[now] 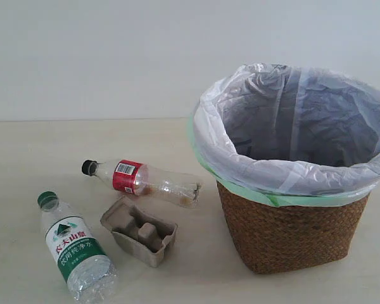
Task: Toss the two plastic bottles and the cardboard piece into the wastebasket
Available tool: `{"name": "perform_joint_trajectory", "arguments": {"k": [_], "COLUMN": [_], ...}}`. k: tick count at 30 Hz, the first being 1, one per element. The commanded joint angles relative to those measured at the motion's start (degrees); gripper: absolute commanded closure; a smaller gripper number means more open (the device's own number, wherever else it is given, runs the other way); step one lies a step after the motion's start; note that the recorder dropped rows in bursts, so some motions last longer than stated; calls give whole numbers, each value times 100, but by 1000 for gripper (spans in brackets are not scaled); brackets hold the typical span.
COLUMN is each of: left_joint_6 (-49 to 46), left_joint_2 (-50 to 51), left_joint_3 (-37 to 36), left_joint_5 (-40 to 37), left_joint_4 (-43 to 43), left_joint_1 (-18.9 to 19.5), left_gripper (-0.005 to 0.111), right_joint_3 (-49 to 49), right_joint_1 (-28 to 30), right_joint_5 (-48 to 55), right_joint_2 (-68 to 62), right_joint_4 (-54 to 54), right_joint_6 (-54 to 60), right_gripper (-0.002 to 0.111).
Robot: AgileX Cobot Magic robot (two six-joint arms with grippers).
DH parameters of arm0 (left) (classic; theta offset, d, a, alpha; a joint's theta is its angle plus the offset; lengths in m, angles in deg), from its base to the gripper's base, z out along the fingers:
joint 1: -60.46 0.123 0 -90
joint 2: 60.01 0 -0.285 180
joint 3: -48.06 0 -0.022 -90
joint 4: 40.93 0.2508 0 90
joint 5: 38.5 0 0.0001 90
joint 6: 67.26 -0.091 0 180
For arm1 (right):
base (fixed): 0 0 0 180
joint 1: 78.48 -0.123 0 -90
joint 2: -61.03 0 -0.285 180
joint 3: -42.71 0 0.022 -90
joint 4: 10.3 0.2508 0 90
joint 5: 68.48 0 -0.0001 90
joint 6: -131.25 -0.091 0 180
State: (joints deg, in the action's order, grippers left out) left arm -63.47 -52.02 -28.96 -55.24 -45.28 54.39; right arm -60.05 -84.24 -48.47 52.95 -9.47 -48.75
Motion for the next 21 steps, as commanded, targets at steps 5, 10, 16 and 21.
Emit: {"name": "perform_joint_trajectory", "arguments": {"k": [5,10,16,21], "left_joint_6": [-33,-33,834,1206], "left_joint_2": [-20,-20,-20,-20], "left_joint_3": [-20,-20,-20,-20], "left_joint_5": [-20,-20,-20,-20], "left_joint_4": [-66,-66,-1190,-2175], "left_joint_1": [21,21,21,21], "left_gripper": [103,103,103,103], "right_joint_3": [-2,-2,-2,-2], "right_joint_1": [-9,-9,-9,-9], "right_joint_5": [-44,-44,-44,-44], "right_joint_2": [30,30,30,30], "right_joint_4": [-9,-9,-9,-9], "right_joint_6": [0,0,0,0], "right_gripper": [108,108,108,108]}}
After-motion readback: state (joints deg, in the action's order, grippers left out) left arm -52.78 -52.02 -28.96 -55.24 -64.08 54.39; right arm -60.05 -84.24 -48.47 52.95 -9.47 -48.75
